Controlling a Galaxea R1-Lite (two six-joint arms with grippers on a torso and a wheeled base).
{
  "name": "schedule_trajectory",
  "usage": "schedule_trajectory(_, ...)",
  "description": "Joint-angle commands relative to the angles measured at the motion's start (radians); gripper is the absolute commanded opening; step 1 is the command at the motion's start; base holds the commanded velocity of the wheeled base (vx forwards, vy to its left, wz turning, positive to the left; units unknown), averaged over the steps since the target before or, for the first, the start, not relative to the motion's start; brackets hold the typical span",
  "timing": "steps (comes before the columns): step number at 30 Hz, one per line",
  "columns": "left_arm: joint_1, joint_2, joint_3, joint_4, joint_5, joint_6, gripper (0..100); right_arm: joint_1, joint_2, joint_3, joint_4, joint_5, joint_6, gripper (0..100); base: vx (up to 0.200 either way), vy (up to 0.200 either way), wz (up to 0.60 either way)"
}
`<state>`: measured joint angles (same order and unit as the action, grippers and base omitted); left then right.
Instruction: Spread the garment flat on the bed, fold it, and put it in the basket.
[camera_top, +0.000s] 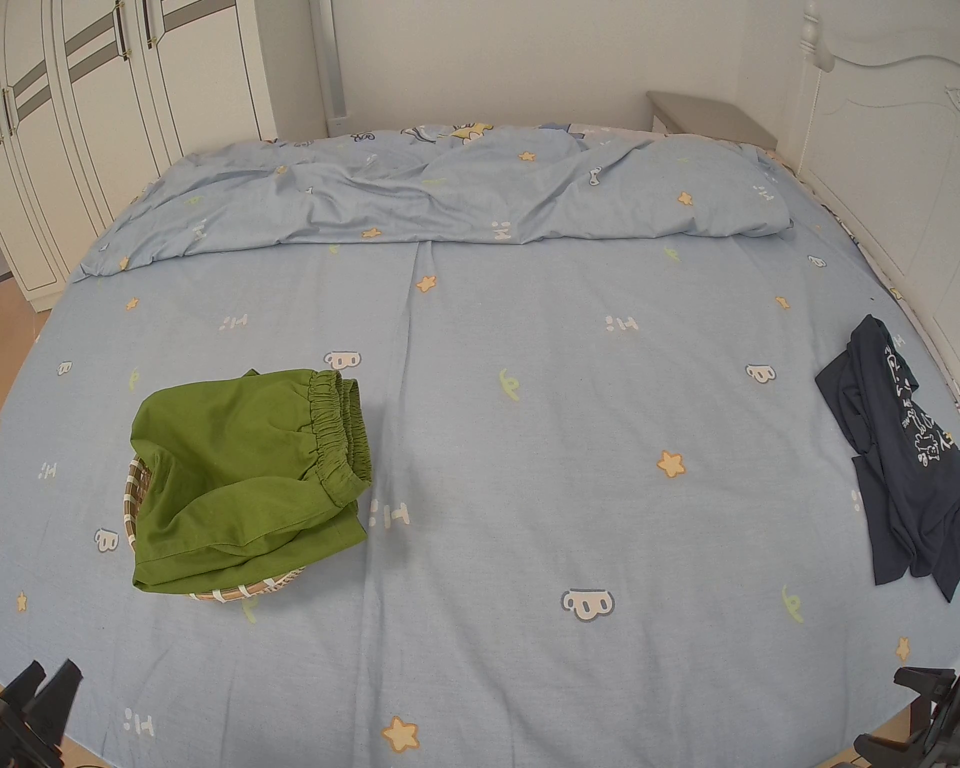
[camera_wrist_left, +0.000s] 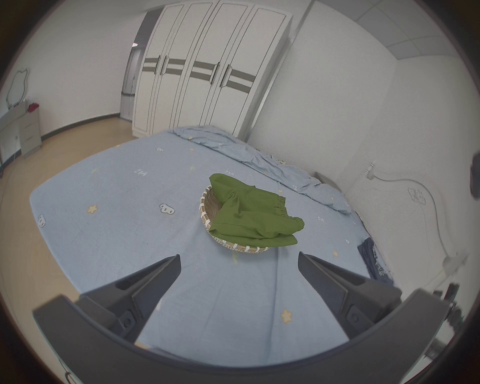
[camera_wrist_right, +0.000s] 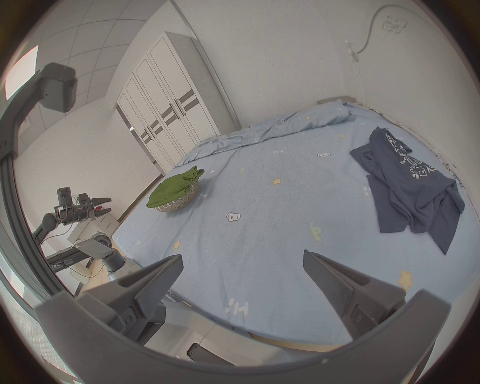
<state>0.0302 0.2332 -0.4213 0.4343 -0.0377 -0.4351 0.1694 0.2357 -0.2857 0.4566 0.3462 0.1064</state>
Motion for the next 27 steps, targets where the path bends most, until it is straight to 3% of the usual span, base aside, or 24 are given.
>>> schedule_trajectory(1,0.027,-0.163,0.266,-0.238,-0.025,0.171,100,-0.002,-0.139,0.050,-0.010,-0.038,0.001,100,0.000,0.000,0.00)
schedule_trajectory(3,0.019,-0.170,0.357,-0.362,-0.039,0.274,100,-0.002,-0.139,0.051,-0.012,-0.084,-0.001,100,0.000,0.000,0.00)
schedule_trajectory(4,-0.023,-0.164,0.394,-0.436,-0.056,0.323,100,-0.002,-0.139,0.051,-0.012,-0.142,-0.007,100,0.000,0.000,0.00)
schedule_trajectory(6,-0.075,-0.170,0.411,-0.465,-0.062,0.363,100,-0.002,-0.139,0.042,-0.012,-0.225,-0.010,100,0.000,0.000,0.00)
schedule_trajectory(9,-0.067,-0.170,0.412,-0.462,-0.062,0.426,100,-0.004,-0.141,0.025,-0.015,-0.233,-0.019,100,0.000,0.000,0.00)
schedule_trajectory(15,-0.036,-0.233,0.412,-0.459,-0.048,0.411,100,-0.057,-0.076,-0.041,-0.004,-0.225,-0.036,100,0.000,0.000,0.00)
schedule_trajectory(19,-0.036,-0.233,0.412,-0.457,-0.047,0.409,100,-0.091,0.010,-0.087,-0.018,-0.213,-0.126,100,0.000,0.000,0.00)
schedule_trajectory(22,-0.038,-0.233,0.412,-0.454,-0.008,0.325,100,-0.128,-0.047,-0.021,-0.027,-0.219,-0.129,100,0.000,0.000,0.00)
schedule_trajectory(23,-0.038,-0.233,0.412,-0.454,0.033,0.280,100,-0.134,-0.162,0.040,-0.047,-0.225,-0.128,100,0.000,0.000,0.00)
schedule_trajectory(27,-0.036,-0.233,0.411,-0.454,0.042,0.288,100,-0.177,-0.236,0.154,-0.190,-0.262,-0.122,100,0.000,0.000,0.00)
